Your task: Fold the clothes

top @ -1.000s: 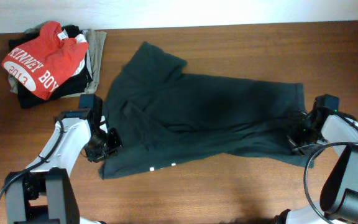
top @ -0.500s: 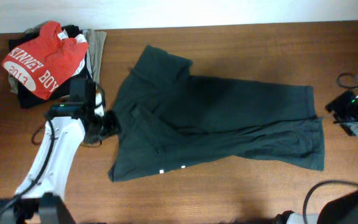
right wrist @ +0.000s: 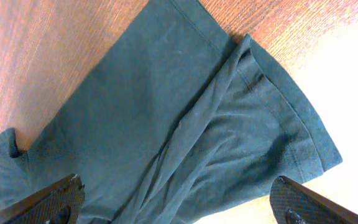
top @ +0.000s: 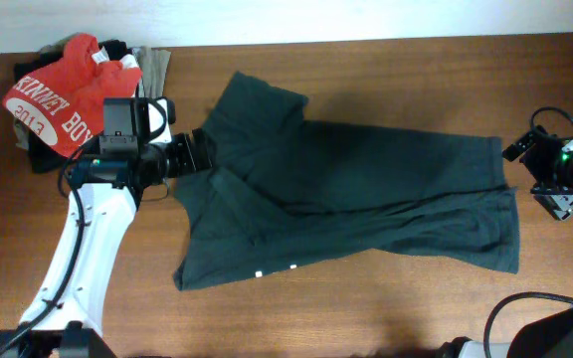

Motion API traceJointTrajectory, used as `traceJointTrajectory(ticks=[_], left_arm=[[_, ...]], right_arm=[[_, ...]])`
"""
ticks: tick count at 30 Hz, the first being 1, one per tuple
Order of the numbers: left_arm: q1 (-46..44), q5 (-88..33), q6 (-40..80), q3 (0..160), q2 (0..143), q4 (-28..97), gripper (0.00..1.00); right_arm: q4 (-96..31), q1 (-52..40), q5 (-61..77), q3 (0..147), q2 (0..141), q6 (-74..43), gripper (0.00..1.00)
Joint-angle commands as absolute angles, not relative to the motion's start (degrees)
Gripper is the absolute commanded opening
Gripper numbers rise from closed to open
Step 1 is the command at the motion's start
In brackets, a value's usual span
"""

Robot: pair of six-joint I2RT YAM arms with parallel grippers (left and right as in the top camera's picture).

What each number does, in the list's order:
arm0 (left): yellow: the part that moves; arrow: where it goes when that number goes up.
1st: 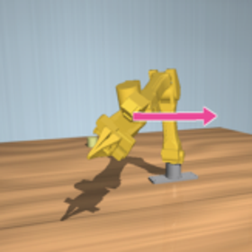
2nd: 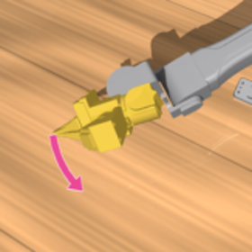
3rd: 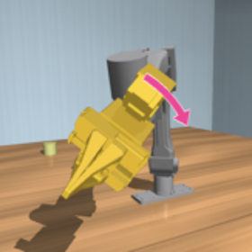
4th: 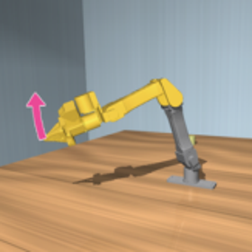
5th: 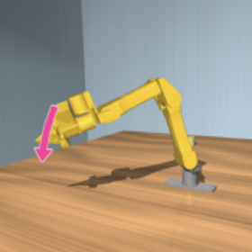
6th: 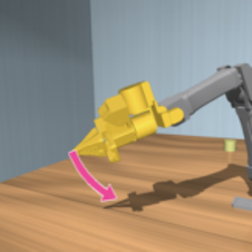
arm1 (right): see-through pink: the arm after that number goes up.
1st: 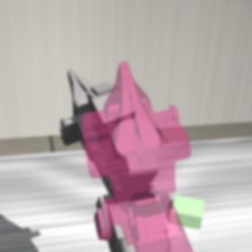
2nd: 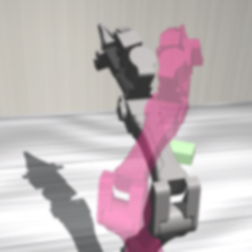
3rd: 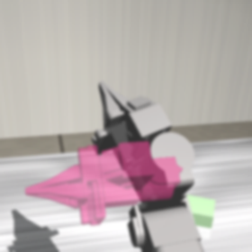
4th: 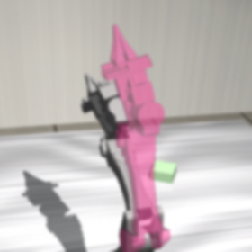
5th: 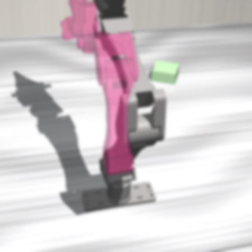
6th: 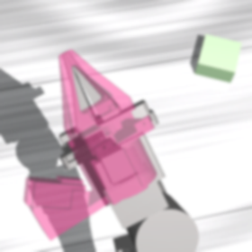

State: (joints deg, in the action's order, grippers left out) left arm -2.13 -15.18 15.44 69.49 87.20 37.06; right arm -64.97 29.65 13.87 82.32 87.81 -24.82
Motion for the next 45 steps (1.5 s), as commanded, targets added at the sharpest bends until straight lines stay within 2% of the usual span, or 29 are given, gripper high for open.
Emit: traceJointTrajectory(ticks=[1, 5, 8, 11, 15, 18, 24, 34, 36, 40, 41, 44, 45], left_arm=[[-2.3, -18.8, 7.4, 77.0, 94.3, 37.1, 0.99], [-2.5, -18.7, 4.2, 92.9, 106.1, 37.4, 0.99], [-3.1, -18.2, -0.2, 102.1, 115.6, 31.1, 0.99], [-4.3, -18.0, -1.4, 103.1, 124.2, 20.7, 0.99], [-5.7, -18.0, -1.4, 103.1, 132.0, 12.9, 0.98], [-6.8, -16.1, -1.4, 103.1, 135.0, 11.2, 0.93], [-9.1, -5.6, -4.5, 103.1, 136.2, 12.5, 0.92], [-9.0, -5.0, -4.6, 103.1, 140.5, 12.0, 0.92], [-9.0, -5.1, -4.6, 103.1, 141.1, 12.1, 0.84], [-9.0, -5.1, -4.6, 103.1, 143.4, 13.8, 0.82], [-9.0, -5.1, -4.6, 103.1, 143.5, 14.4, 0.72], [-9.0, -5.1, -4.6, 103.1, 143.5, 14.5, 0.26], [-9.0, -5.1, -4.6, 103.1, 143.5, 14.7, 0.19]], right_arm=[[-64.9, 29.6, 14.6, 82.4, 88.1, -24.2, 0.99], [-64.9, 29.6, 14.6, 82.4, 88.1, -24.2, 0.99], [-64.9, 29.6, 14.6, 82.4, 88.1, -24.2, 0.99], [-64.9, 29.6, 14.6, 82.4, 88.1, -24.2, 0.99], [-64.9, 29.6, 14.6, 82.4, 88.1, -24.2, 0.99], [-64.9, 29.6, 14.6, 82.4, 88.1, -24.2, 0.99], [-64.9, 29.6, 14.6, 82.4, 88.1, -24.2, 0.99], [-64.9, 29.6, 14.6, 82.4, 88.1, -24.2, 0.99], [-64.9, 29.6, 14.6, 82.4, 88.1, -24.2, 0.99], [-64.9, 29.6, 14.6, 82.4, 88.1, -24.2, 0.99], [-64.9, 29.6, 14.6, 82.4, 88.1, -24.2, 0.99], [-64.9, 29.6, 14.6, 82.4, 88.1, -24.2, 0.99], [-64.9, 29.6, 14.6, 82.4, 88.1, -24.2, 0.99]])
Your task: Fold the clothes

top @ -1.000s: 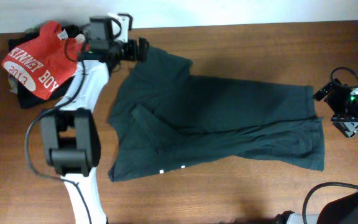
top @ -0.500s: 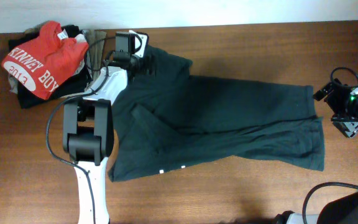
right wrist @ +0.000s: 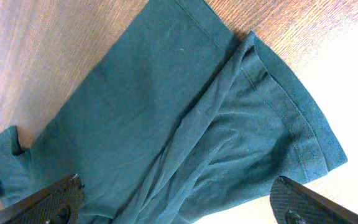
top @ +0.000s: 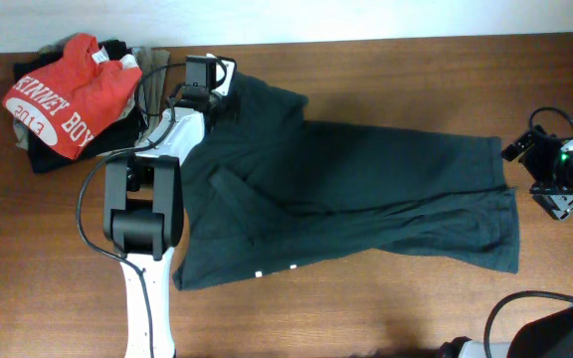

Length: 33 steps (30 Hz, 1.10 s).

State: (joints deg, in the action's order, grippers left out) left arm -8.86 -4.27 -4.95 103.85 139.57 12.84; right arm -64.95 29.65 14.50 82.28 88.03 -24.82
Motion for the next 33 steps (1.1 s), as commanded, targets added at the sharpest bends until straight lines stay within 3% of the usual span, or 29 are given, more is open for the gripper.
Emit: traceJointTrajectory(ticks=[1, 2, 11, 19, 21, 23, 26, 33], left_arm=[[-9.0, -5.1, -4.6, 103.1, 143.5, 14.9, 0.13], [-9.0, -5.1, -4.6, 103.1, 143.5, 14.9, 0.01], [-9.0, -5.1, -3.3, 103.1, 142.6, 18.1, 0.01], [-9.0, -5.1, -0.9, 103.2, 132.1, 29.7, 0.01], [-9.0, -5.1, -0.9, 103.1, 132.1, 30.1, 0.0], [-9.0, -5.1, -0.9, 103.1, 132.1, 31.8, 0.0], [-9.0, -5.1, -0.9, 103.1, 132.1, 32.7, 0.0], [-9.0, -5.1, -0.9, 103.1, 132.2, 34.6, 0.0]], right_arm=[[-64.9, 29.6, 14.6, 82.4, 88.1, -24.2, 0.99], [-64.9, 29.6, 14.6, 82.4, 88.1, -24.2, 0.99], [-63.9, 29.6, 14.8, 82.4, 88.1, -25.8, 0.99], [-63.0, 29.6, 13.3, 82.4, 88.1, -25.8, 0.99], [-62.0, 29.6, 14.1, 82.4, 88.2, -21.6, 0.99], [-58.5, 27.6, 15.4, 82.4, 89.7, -8.6, 0.97], [-55.2, 23.7, 13.8, 82.4, 95.8, -8.6, 0.99], [-34.5, 21.1, -2.0, 82.4, 108.0, -9.1, 0.98]])
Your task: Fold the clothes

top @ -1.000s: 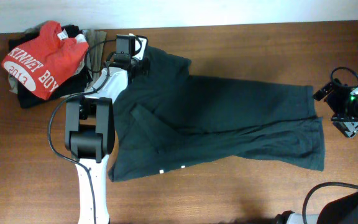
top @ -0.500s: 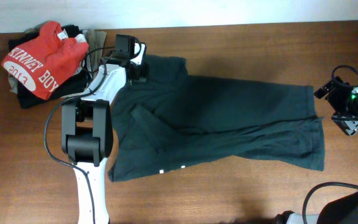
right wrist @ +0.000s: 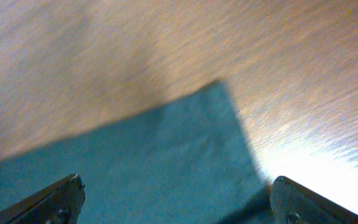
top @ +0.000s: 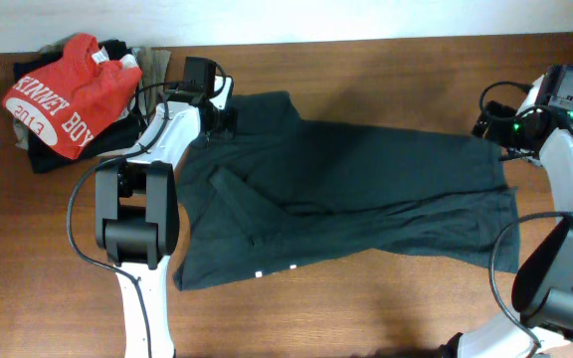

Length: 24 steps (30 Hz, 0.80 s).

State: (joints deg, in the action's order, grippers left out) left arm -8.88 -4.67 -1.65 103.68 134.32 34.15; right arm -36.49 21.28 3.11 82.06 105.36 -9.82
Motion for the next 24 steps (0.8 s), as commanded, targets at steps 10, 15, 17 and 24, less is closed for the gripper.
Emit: traceJointTrajectory(ticks=[10, 15, 17, 24], left_arm=[[-9.5, -5.1, -0.9, 103.1, 132.2, 34.6, 0.0], [-10.0, -5.1, -0.9, 103.1, 132.2, 34.6, 0.0], [-10.1, -5.1, -0.9, 103.1, 132.2, 34.5, 0.0], [-10.1, -4.4, -0.9, 103.1, 132.2, 31.3, 0.52]], right_arm=[[-24.9, 21.0, -2.0, 82.4, 122.2, -7.7, 0.79], [-21.6, 21.0, -2.0, 82.4, 122.3, -7.7, 0.79], [-21.6, 21.0, -2.0, 82.4, 122.3, -7.7, 0.77], [-21.6, 20.9, -1.8, 82.4, 124.5, -8.0, 0.72]])
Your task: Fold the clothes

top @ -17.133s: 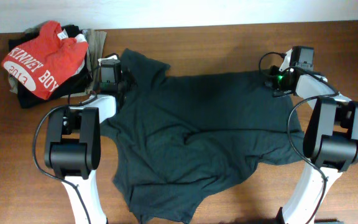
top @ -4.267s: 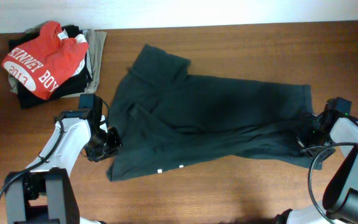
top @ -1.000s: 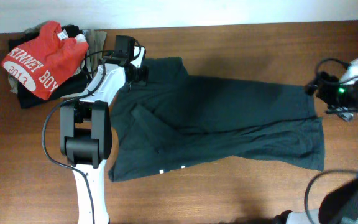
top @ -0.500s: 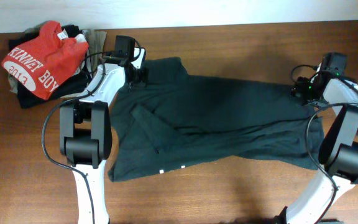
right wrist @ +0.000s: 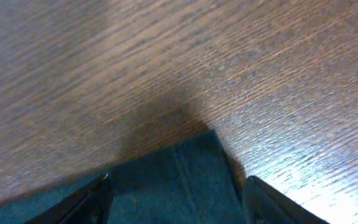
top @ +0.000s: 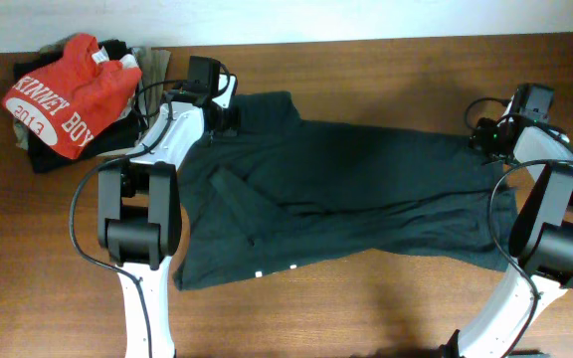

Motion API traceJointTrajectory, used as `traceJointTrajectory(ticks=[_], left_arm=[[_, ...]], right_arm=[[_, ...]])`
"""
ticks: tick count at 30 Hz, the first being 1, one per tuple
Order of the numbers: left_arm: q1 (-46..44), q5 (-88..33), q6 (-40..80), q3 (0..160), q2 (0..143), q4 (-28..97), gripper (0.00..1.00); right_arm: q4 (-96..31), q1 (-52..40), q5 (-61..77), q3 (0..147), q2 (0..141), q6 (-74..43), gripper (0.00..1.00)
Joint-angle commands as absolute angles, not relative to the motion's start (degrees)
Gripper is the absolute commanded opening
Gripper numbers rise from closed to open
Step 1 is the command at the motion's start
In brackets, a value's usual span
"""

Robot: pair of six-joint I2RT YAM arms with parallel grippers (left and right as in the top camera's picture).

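A dark green T-shirt [top: 346, 199] lies spread and wrinkled across the wooden table. My left gripper [top: 223, 116] is at its far left corner, over the cloth; the overhead view does not show how its jaws stand. My right gripper [top: 484, 137] is at the shirt's far right corner. In the right wrist view this gripper [right wrist: 178, 202] is open, its fingertips [right wrist: 98, 198] low on either side of the hemmed corner [right wrist: 194, 168], with cloth lying between them.
A pile of clothes with a red printed shirt [top: 68, 85] on top sits at the far left corner of the table [top: 386, 65]. Bare wood runs along the far side and the near edge. The left arm's cable loops over the table beside the shirt.
My right gripper has come down closer onto the shirt's far right corner, and its fingers stand nearer together around it. The left gripper stays at the far left corner.
My left gripper was at the shirt's left edge, the right arm parked off the table's right end. Then the left gripper was at the far left corner. Later the right gripper was above the far right corner, and now sits low around it.
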State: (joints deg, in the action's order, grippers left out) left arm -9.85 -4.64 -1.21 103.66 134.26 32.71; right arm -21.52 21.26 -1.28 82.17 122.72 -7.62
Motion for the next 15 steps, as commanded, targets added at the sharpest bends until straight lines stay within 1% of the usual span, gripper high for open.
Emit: traceJointTrajectory(ticks=[1, 2, 6, 8, 10, 14, 15], left_arm=[[-10.0, -4.0, -0.9, 103.1, 132.2, 30.1, 0.8], [-10.0, -4.0, -0.9, 103.1, 132.2, 28.4, 0.99], [-8.8, -4.0, -0.9, 103.1, 132.3, 24.2, 0.99], [-8.7, -4.4, -0.9, 103.1, 133.3, 24.0, 0.99], [-8.7, -7.3, -0.9, 103.1, 135.8, 24.0, 0.99], [-9.0, -7.7, -0.8, 103.1, 138.7, 24.0, 0.99], [-9.1, -7.7, -0.8, 103.1, 138.8, 24.0, 0.97]], right_arm=[[-21.6, 20.9, -1.8, 82.4, 124.6, -7.9, 0.75], [-21.6, 20.9, -1.8, 82.4, 124.8, -7.9, 0.75], [-22.2, 20.9, -1.7, 82.4, 125.1, -8.0, 0.75], [-22.2, 20.9, -1.3, 82.4, 125.1, -8.0, 0.75], [-22.3, 20.9, 1.7, 82.4, 125.1, -8.0, 0.75], [-22.8, 20.9, 2.3, 82.4, 125.1, -7.9, 0.74], [-22.9, 20.9, 2.4, 82.4, 125.1, -8.0, 0.74]])
